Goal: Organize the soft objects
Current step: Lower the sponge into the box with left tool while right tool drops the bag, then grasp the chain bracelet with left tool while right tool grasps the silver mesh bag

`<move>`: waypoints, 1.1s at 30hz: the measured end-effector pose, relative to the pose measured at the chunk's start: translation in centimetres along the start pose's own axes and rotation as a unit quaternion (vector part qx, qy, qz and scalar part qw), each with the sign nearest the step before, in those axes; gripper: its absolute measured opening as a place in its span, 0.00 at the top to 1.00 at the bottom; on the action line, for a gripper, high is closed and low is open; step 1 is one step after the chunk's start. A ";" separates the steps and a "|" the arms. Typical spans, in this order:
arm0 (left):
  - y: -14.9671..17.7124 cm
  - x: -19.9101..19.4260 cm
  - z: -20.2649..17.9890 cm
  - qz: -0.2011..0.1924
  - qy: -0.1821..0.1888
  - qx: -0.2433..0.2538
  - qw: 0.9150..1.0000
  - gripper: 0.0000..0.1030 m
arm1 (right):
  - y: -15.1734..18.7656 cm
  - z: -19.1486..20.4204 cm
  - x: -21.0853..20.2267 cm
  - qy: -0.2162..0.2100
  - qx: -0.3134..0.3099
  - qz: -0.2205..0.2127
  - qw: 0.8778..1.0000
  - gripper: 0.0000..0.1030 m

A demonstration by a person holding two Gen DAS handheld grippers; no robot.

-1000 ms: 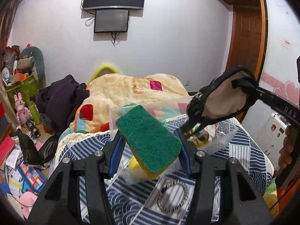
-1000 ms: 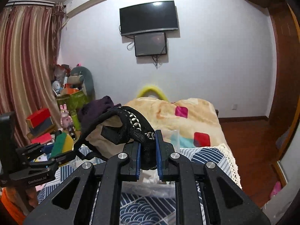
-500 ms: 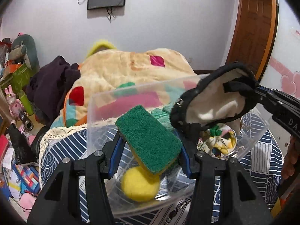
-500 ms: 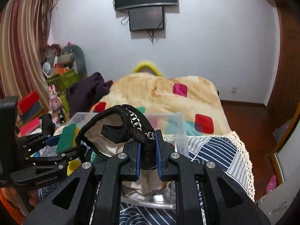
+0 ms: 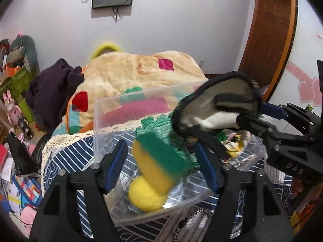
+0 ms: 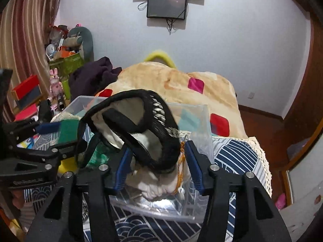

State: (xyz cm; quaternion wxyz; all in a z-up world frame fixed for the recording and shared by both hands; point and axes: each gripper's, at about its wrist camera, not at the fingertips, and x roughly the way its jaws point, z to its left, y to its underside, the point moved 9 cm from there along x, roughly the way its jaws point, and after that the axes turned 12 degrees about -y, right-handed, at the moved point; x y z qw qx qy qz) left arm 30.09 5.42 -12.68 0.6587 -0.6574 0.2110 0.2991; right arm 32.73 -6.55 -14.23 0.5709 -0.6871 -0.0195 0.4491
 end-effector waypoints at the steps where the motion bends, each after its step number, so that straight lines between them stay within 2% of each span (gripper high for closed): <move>1: 0.0 -0.5 -0.1 -0.004 0.001 0.002 1.000 0.31 | 0.1 0.0 -0.4 -0.002 -0.002 -0.001 1.000 0.50; 3: 0.0 -1.6 -0.2 -0.008 0.004 0.005 1.000 0.24 | 0.1 0.1 -1.2 -0.003 -0.006 -0.006 1.000 0.42; 5: 0.0 -2.8 -0.3 -0.019 0.006 0.008 1.000 0.20 | 0.1 0.2 -2.8 -0.003 -0.009 -0.023 1.000 0.26; 7: 0.1 -4.4 -0.3 -0.035 0.003 0.013 0.999 0.20 | -0.2 0.2 -4.1 -0.004 -0.008 -0.042 0.999 0.20; 10: 0.4 -6.3 -0.4 -0.052 -0.001 0.017 0.999 0.15 | 0.0 0.5 -6.0 -0.009 -0.008 -0.060 0.998 0.19; 12: 1.0 -7.7 -0.3 -0.065 -0.005 0.015 0.998 0.04 | 0.3 0.8 -6.9 -0.015 -0.008 -0.067 0.998 0.18; 16: 2.4 -9.3 -0.2 -0.073 -0.004 0.015 0.997 0.03 | 1.7 1.8 -7.9 -0.031 -0.008 -0.073 0.997 0.03; 21: 5.5 -9.1 0.0 -0.051 -0.002 0.008 0.999 0.02 | 4.7 3.4 -7.0 -0.051 -0.004 -0.047 0.998 0.02; 29: 11.5 -5.6 -0.1 0.021 0.013 -0.012 1.000 0.03 | 9.6 5.2 -3.0 -0.106 0.022 0.027 0.994 0.03; 30: 12.0 -5.3 -0.1 0.026 0.016 -0.016 0.999 0.03 | 10.1 5.4 -2.5 -0.107 0.019 0.036 0.993 0.05; 31: 12.4 -4.9 -0.2 0.032 0.019 -0.020 0.999 0.05 | 10.3 5.5 -2.2 -0.108 0.016 0.043 0.993 0.11; 32: 12.7 -4.7 -0.2 0.035 0.021 -0.022 0.999 0.09 | 10.7 5.7 -1.8 -0.113 0.014 0.053 0.992 0.20; 33: 12.9 -4.3 -0.3 0.040 0.024 -0.023 0.999 0.16 | 10.9 5.9 -1.5 -0.119 0.016 0.059 0.991 0.24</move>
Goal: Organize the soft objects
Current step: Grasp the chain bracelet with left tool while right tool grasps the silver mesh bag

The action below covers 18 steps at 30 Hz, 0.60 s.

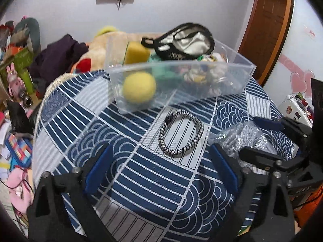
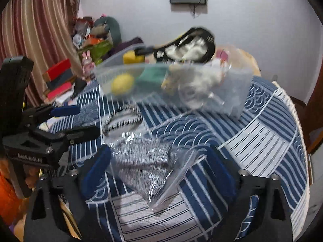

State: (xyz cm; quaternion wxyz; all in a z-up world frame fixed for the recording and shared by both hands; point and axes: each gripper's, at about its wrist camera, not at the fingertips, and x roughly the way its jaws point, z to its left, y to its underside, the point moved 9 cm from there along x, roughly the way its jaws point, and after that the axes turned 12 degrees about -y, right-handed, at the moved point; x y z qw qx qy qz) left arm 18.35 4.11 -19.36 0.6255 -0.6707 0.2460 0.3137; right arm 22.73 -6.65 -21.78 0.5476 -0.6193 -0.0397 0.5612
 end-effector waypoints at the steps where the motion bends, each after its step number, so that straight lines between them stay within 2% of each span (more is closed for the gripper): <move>1: 0.2 0.4 -0.1 0.006 0.004 -0.001 1.000 0.18 | 0.1 0.0 0.2 -0.005 0.003 0.003 1.000 0.32; 2: 0.2 0.7 -0.3 0.012 0.008 -0.001 1.000 0.21 | 0.2 0.1 0.3 -0.009 0.004 0.002 1.000 0.41; 4: 0.2 1.4 -0.8 0.018 0.013 -0.001 1.000 0.24 | 0.4 0.3 0.3 -0.018 0.006 -0.002 1.000 0.53; 8: -0.3 2.0 -1.5 0.014 0.014 0.010 1.000 0.31 | 0.8 0.3 -0.6 -0.014 0.014 -0.018 1.000 0.65; 13: -1.0 2.5 -2.1 0.016 0.015 0.003 1.000 0.47 | 0.5 -1.0 -2.7 0.002 0.031 -0.048 0.998 0.71; 14: -1.2 2.7 -2.1 0.016 0.014 0.004 1.000 0.55 | 0.3 -1.3 -3.0 0.008 0.033 -0.053 0.998 0.71; 16: -1.3 2.9 -2.4 0.015 0.014 0.009 1.000 0.62 | 0.2 -1.9 -3.7 0.013 0.039 -0.063 0.997 0.72; 18: -1.3 2.9 -2.5 0.013 0.018 0.011 1.000 0.77 | -0.1 -2.1 -4.5 0.017 0.041 -0.073 0.996 0.72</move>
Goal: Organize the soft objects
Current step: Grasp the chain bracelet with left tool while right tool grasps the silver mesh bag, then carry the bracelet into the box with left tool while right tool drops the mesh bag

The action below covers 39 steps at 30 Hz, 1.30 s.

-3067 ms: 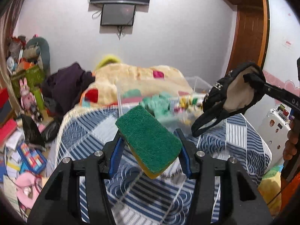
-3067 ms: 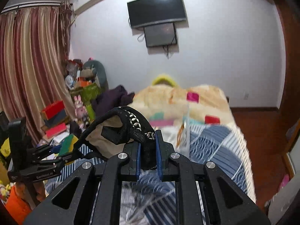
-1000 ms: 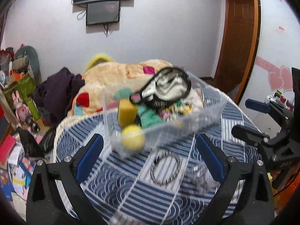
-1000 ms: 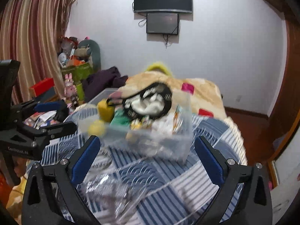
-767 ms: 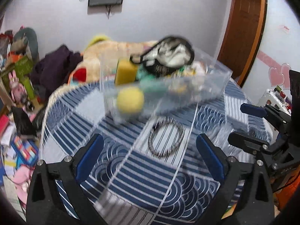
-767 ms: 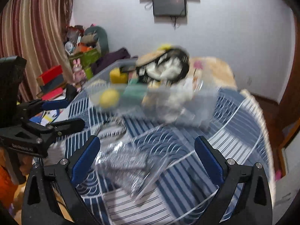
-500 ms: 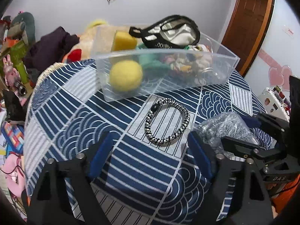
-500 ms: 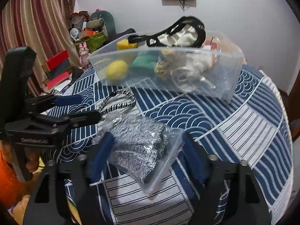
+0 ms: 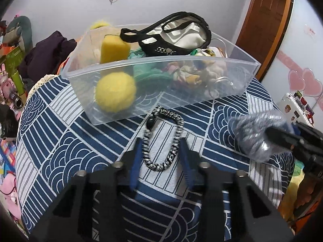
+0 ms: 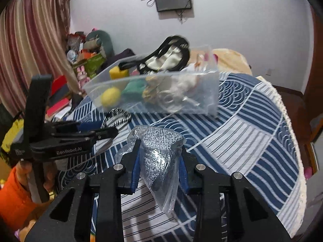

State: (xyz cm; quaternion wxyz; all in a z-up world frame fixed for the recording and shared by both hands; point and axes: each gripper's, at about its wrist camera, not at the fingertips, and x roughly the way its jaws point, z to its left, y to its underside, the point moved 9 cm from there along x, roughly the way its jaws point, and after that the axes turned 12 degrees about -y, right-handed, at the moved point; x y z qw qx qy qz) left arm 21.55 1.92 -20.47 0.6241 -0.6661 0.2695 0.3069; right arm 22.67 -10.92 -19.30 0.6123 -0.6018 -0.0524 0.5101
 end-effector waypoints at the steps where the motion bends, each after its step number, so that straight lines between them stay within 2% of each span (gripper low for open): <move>1: 0.0 0.0 -0.1 -0.001 0.002 0.000 1.000 0.79 | -0.2 -0.1 -0.3 0.002 0.000 -0.004 1.000 0.72; 3: 0.0 -0.3 -0.1 -0.004 0.007 -0.005 1.000 0.87 | -0.8 0.0 -0.7 0.005 -0.003 -0.012 1.000 0.72; 7: -0.2 -1.6 -0.1 -0.018 0.013 -0.010 1.000 0.88 | -1.8 0.3 -1.6 0.010 -0.010 -0.027 1.000 0.72; 11: -1.1 -4.2 0.4 -0.048 0.016 -0.014 0.999 0.88 | -3.9 0.4 -2.1 0.013 -0.016 -0.051 0.999 0.72; 18: -5.0 -8.7 1.6 -0.114 0.013 -0.025 0.993 0.88 | -7.5 0.7 -2.7 0.018 -0.028 -0.090 0.995 0.72; 22: -7.2 -9.1 2.1 -0.133 0.009 -0.032 0.991 0.88 | -9.4 0.9 -2.0 0.016 -0.032 -0.103 0.994 0.72; 29: -9.4 -6.1 2.4 -0.117 0.002 -0.039 0.992 0.88 | -11.2 1.5 1.8 0.006 -0.035 -0.084 0.996 0.72; 39: -9.9 -1.3 2.4 -0.073 0.006 -0.039 0.997 0.88 | -9.7 1.3 7.8 0.025 -0.055 -0.017 0.998 0.72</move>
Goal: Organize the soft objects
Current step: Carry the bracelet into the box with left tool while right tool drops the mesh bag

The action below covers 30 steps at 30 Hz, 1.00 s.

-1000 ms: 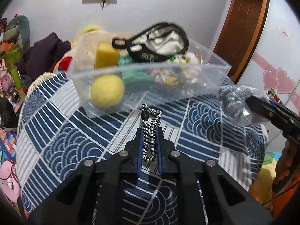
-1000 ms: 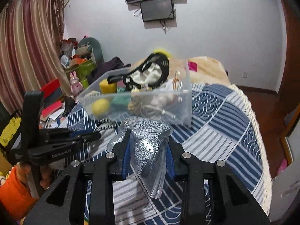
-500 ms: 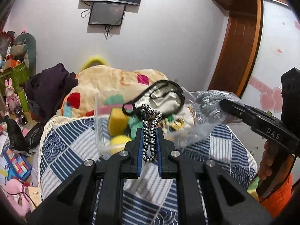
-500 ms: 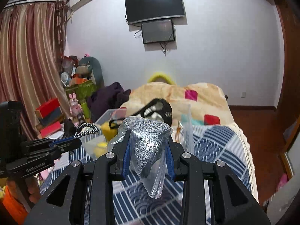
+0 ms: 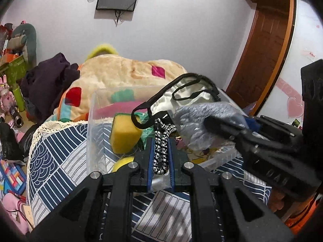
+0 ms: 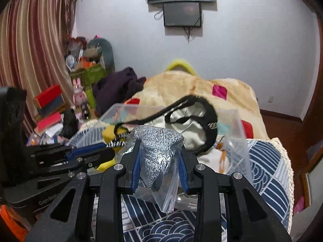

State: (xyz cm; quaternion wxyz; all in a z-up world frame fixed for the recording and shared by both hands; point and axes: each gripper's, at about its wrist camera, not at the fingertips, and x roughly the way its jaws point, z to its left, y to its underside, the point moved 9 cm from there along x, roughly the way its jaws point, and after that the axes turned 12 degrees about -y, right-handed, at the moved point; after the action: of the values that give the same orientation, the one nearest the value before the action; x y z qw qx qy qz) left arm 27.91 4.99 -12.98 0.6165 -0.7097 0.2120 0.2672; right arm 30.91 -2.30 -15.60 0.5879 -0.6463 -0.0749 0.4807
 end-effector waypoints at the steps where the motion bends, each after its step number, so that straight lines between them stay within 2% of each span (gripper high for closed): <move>1: 0.1 0.3 0.1 0.005 -0.001 0.001 1.000 0.88 | 0.2 0.0 0.2 0.003 0.000 0.004 1.000 0.72; 8: 0.4 0.7 0.5 0.009 -0.004 0.003 1.000 0.73 | 1.2 -0.7 0.2 0.017 0.007 0.022 1.000 0.66; 11: 0.4 -0.1 0.6 0.004 -0.005 0.004 1.000 0.72 | 1.2 -0.9 -0.7 0.013 0.011 0.021 1.000 0.58; 16: 0.1 -2.5 0.4 -0.017 -0.007 0.006 1.000 0.68 | 0.6 -0.9 -3.4 0.012 0.009 0.000 1.000 0.56; 18: -0.2 -3.9 0.3 -0.028 -0.007 0.006 1.000 0.62 | 0.1 -0.6 -4.8 0.010 0.009 -0.014 1.000 0.56; 23: -1.0 -7.5 0.1 -0.063 -0.006 0.003 0.998 0.58 | -1.3 0.4 -8.9 0.003 0.004 -0.060 0.998 0.56; 26: -1.6 -10.3 -0.2 -0.091 -0.003 0.001 0.996 0.56 | -1.9 1.2 -11.1 0.000 -0.001 -0.086 0.996 0.48; 30: -2.2 -14.3 -0.9 -0.136 -0.008 0.006 0.991 0.47 | -2.6 2.7 -14.5 -0.009 -0.011 -0.125 0.992 0.45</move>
State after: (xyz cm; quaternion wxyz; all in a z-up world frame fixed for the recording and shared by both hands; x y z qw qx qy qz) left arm 18.42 4.05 -2.04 0.6531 -0.7258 0.1105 0.1856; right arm 22.59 -9.24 -5.29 0.6353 -0.6343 -0.1656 0.4082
